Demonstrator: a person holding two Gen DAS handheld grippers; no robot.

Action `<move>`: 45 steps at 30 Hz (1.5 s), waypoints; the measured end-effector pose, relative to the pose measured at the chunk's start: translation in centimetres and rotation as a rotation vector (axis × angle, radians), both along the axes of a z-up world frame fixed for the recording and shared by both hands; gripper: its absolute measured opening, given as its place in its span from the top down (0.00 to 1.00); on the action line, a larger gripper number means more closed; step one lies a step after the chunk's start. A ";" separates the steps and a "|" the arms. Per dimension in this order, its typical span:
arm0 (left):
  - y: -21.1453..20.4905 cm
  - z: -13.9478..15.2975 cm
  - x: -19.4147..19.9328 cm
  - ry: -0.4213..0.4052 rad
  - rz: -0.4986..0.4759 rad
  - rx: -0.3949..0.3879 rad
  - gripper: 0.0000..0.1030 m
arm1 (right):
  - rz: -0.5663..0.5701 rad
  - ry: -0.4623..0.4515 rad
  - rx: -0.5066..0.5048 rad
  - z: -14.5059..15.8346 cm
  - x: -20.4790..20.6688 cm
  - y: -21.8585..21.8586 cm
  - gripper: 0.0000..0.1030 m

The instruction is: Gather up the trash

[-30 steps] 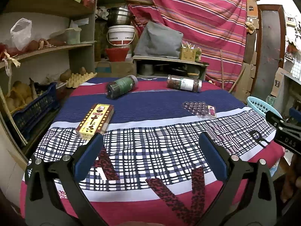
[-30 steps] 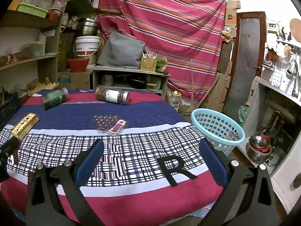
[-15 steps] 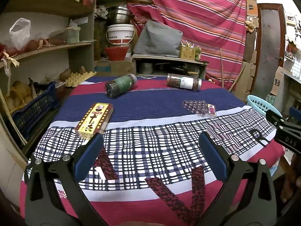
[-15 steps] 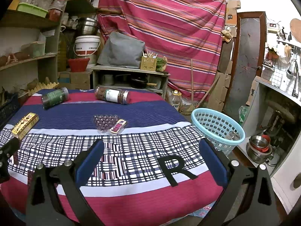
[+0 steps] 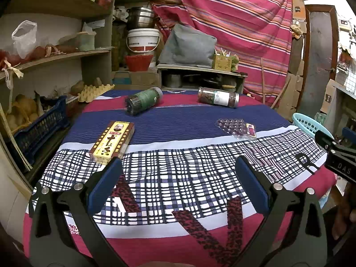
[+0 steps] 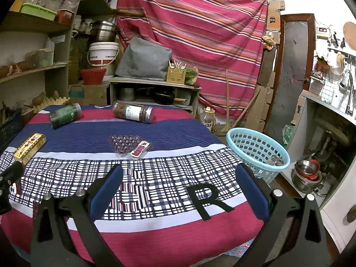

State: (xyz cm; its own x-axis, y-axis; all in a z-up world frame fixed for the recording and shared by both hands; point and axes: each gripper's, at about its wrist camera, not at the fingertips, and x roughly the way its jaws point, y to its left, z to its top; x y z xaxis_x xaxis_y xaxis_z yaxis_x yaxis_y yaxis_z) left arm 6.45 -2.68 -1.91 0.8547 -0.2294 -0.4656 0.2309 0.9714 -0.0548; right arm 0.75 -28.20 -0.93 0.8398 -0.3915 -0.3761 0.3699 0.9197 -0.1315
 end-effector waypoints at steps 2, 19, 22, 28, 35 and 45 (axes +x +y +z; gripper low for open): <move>0.0 0.0 0.0 -0.002 0.002 0.001 0.05 | 0.000 0.000 0.000 0.0 0.0 0.0 0.04; 0.1 0.0 0.0 0.001 0.004 -0.003 0.05 | 0.001 -0.012 0.000 0.0 -0.4 0.1 0.04; 0.1 0.1 0.0 -0.002 0.008 -0.003 0.05 | 0.001 -0.018 0.002 -0.1 -0.7 0.2 0.04; 0.2 0.1 0.0 -0.002 0.010 -0.003 0.05 | 0.008 -0.037 0.020 -0.2 -2.3 0.6 0.04; 0.2 0.2 0.0 -0.001 0.013 -0.004 0.05 | 0.009 -0.042 -0.020 -0.2 -2.8 1.2 0.04; 0.4 0.4 0.1 0.002 0.017 -0.008 0.05 | 0.008 -0.031 -0.014 -0.2 -2.7 0.8 0.04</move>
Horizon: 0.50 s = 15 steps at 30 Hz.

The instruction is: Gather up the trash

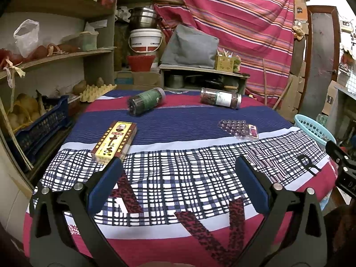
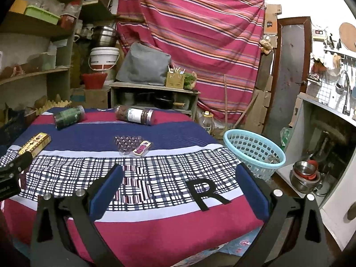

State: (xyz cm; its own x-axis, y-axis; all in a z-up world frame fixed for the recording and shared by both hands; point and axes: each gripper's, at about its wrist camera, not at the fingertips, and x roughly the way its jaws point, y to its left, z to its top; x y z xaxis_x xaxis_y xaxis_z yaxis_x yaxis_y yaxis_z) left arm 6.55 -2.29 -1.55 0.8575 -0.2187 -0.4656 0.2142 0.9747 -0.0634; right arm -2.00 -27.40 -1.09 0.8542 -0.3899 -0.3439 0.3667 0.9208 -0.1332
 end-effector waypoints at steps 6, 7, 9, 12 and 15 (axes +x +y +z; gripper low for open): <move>0.1 0.0 0.1 -0.001 -0.001 -0.001 0.05 | 0.005 0.007 0.002 -0.1 0.1 -0.1 0.04; 0.0 0.0 0.0 0.000 -0.001 0.001 0.05 | 0.005 0.006 0.002 -0.1 0.1 -0.1 0.04; 0.0 -0.1 0.0 0.002 -0.001 0.004 0.05 | 0.003 0.007 0.003 -0.1 0.2 -0.1 0.04; 0.0 -0.1 0.0 0.000 -0.002 0.003 0.05 | 0.004 0.010 0.003 -0.1 0.2 -0.1 0.04; -0.1 -0.1 0.0 0.002 0.000 0.009 0.05 | 0.006 0.011 0.000 -0.1 0.3 0.0 0.04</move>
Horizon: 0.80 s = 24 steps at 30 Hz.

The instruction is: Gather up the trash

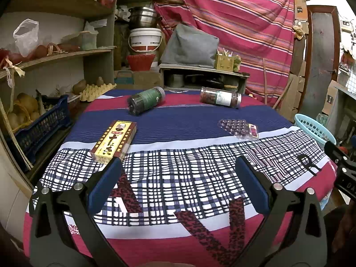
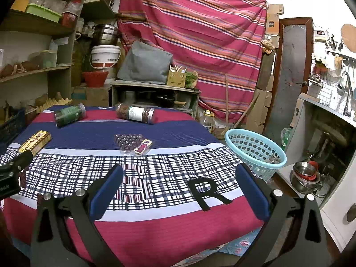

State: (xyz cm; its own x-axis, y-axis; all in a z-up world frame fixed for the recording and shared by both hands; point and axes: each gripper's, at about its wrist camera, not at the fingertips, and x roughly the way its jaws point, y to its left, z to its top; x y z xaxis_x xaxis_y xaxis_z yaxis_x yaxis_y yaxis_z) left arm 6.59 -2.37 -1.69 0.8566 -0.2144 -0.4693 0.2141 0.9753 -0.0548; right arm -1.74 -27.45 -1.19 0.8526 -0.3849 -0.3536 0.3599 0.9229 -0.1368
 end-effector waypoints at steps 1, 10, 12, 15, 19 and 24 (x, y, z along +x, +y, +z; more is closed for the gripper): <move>-0.1 -0.1 0.0 0.000 -0.001 0.001 0.05 | 0.001 0.001 -0.001 0.0 0.0 0.0 0.04; -0.3 -0.3 -0.1 0.003 0.000 0.005 0.05 | 0.002 0.002 0.004 -0.1 0.0 -0.1 0.04; -0.2 -0.3 -0.1 0.002 -0.001 0.006 0.05 | 0.003 0.001 0.005 0.0 0.0 -0.1 0.04; -0.2 -0.3 0.0 0.003 0.000 0.005 0.05 | 0.005 0.004 0.002 -0.1 0.1 -0.1 0.04; -0.2 -0.2 -0.1 0.003 0.001 0.004 0.05 | 0.006 0.004 0.007 -0.1 0.1 -0.2 0.04; -0.2 -0.2 -0.1 0.002 -0.002 0.004 0.05 | 0.005 0.003 0.012 -0.2 0.2 -0.2 0.04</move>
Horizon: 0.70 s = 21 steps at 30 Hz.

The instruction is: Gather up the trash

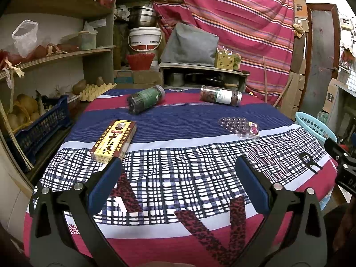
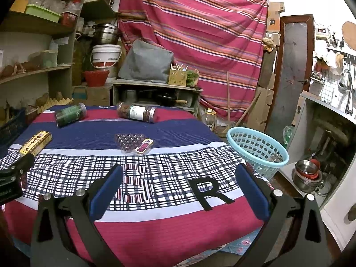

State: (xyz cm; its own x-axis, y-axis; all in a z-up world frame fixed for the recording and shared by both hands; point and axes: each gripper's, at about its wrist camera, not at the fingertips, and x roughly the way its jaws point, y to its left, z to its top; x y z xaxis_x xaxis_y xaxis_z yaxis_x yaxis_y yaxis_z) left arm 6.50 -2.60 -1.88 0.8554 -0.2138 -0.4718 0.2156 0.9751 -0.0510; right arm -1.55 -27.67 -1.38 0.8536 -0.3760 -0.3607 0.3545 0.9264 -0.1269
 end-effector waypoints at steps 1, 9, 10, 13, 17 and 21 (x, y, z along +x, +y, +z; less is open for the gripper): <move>0.0 0.0 0.0 -0.002 0.000 0.001 0.05 | 0.002 0.000 0.002 0.0 0.0 -0.1 0.04; 0.0 -0.1 -0.1 -0.012 -0.005 -0.005 0.05 | 0.003 -0.001 0.001 -0.1 0.2 0.0 0.04; -0.1 0.0 -0.2 -0.016 -0.005 -0.006 0.05 | 0.001 -0.001 0.001 -0.1 0.3 0.0 0.04; -0.2 -0.2 0.0 -0.006 0.001 -0.002 0.05 | -0.005 0.009 0.002 -0.1 0.5 0.0 0.04; -0.3 -0.3 -0.2 -0.008 0.008 0.015 0.05 | -0.007 -0.001 0.004 0.1 0.1 0.0 0.04; -0.3 -0.6 -0.3 -0.006 0.017 0.051 0.05 | -0.014 -0.012 0.010 0.2 -0.2 -0.1 0.04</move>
State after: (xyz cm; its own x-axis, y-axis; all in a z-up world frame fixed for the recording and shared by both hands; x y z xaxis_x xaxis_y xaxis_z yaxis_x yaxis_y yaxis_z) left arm 6.24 -2.95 -2.47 0.8616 -0.1748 -0.4766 0.1989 0.9800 0.0002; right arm -1.72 -27.81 -1.20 0.8526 -0.3841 -0.3543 0.3686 0.9227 -0.1134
